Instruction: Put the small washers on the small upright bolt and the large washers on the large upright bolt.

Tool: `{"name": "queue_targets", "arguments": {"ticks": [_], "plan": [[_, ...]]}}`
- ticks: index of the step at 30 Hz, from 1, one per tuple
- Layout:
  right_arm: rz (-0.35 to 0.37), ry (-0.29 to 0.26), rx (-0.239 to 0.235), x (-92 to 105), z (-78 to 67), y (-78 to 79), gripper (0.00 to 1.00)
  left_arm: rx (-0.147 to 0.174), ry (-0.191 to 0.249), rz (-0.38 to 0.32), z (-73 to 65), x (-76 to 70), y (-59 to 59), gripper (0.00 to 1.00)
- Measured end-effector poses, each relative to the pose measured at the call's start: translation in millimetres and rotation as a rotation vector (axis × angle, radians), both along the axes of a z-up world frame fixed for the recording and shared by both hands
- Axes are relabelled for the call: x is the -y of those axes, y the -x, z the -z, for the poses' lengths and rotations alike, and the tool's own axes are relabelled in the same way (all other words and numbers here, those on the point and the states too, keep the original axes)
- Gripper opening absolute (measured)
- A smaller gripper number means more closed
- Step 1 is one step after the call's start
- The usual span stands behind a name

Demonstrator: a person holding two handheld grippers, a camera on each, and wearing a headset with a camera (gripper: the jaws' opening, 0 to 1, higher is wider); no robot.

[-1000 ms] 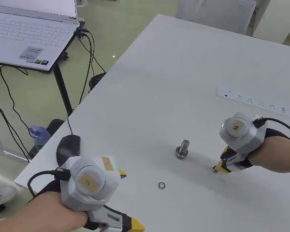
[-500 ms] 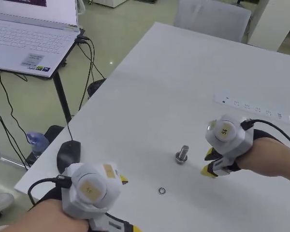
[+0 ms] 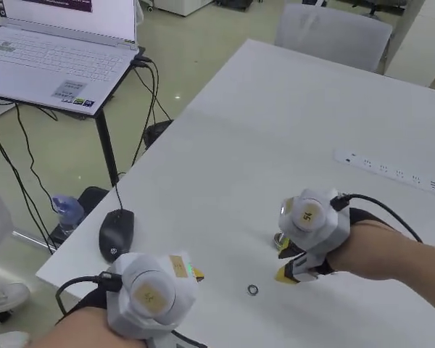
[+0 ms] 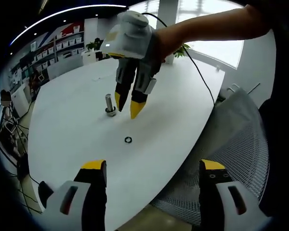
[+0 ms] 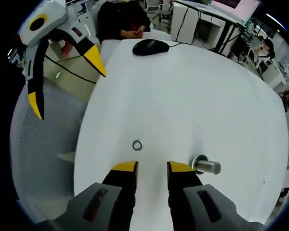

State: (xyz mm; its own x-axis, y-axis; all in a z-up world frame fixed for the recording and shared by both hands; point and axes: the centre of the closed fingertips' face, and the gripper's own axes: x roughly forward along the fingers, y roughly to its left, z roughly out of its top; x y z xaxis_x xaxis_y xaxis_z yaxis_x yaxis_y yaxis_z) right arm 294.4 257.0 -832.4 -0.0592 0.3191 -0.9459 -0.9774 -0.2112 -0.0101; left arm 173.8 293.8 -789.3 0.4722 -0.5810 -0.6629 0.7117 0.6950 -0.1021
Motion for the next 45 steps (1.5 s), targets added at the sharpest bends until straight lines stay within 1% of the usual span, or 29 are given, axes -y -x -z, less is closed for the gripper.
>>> {"name": "queue_targets", "arguments": {"ticks": [3, 10, 14, 16, 20, 23, 28, 29, 32, 36, 39, 42, 44, 45], "plan": [[-0.031, 0.01, 0.002, -7.1, 8.0, 7.9, 0.26, 0.013, 0.023, -0.018, -2.5, 1.9, -2.4, 0.81], [-0.066, 0.014, -0.002, -19.8, 25.2, 15.1, 0.25, 0.023, -0.002, -0.027, -0.1, -1.2, -1.9, 0.8], [-0.105, 0.033, 0.001, -19.7, 34.8, 20.9, 0.24, 0.024, -0.003, -0.029, -0.8, -0.3, -0.6, 0.79], [-0.119, 0.032, 0.006, -20.1, 37.2, 21.5, 0.24, 0.026, -0.007, -0.028, -1.0, 0.0, -0.5, 0.79], [-0.121, 0.045, 0.004, -19.0, 43.2, 20.6, 0.24, 0.024, -0.006, -0.031, -0.7, -0.8, 1.1, 0.77], [-0.121, 0.051, 0.001, -16.5, 44.7, 22.1, 0.24, 0.022, -0.007, -0.039, 0.2, -3.7, 2.6, 0.76], [-0.12, 0.049, 0.005, -15.3, 47.3, 25.8, 0.24, 0.019, -0.005, -0.044, 1.6, -3.9, 5.3, 0.76], [-0.122, 0.047, 0.014, -15.7, 47.3, 25.4, 0.23, 0.019, -0.005, -0.043, 1.8, -3.3, 6.2, 0.75], [-0.113, 0.049, 0.015, -16.1, 47.6, 23.6, 0.22, 0.016, -0.003, -0.043, 1.3, -2.4, 8.1, 0.75], [-0.119, 0.058, 0.022, -15.8, 47.5, 23.9, 0.22, 0.016, 0.001, -0.048, 0.1, -2.4, 9.1, 0.75], [-0.128, 0.061, 0.03, -16.0, 47.4, 26.6, 0.18, 0.014, -0.001, -0.049, 0.8, -2.2, 9.8, 0.74], [-0.147, 0.078, 0.039, -15.6, 48.0, 28.4, 0.15, 0.01, -0.009, -0.047, 2.4, -1.7, 10.9, 0.74], [-0.122, 0.094, 0.041, -16.3, 47.8, 28.2, 0.15, 0.013, -0.008, -0.049, 1.9, -1.2, 10.8, 0.74], [-0.122, 0.095, 0.043, -16.6, 47.7, 28.3, 0.15, 0.013, -0.007, -0.049, 1.3, -0.7, 10.8, 0.74]]}}
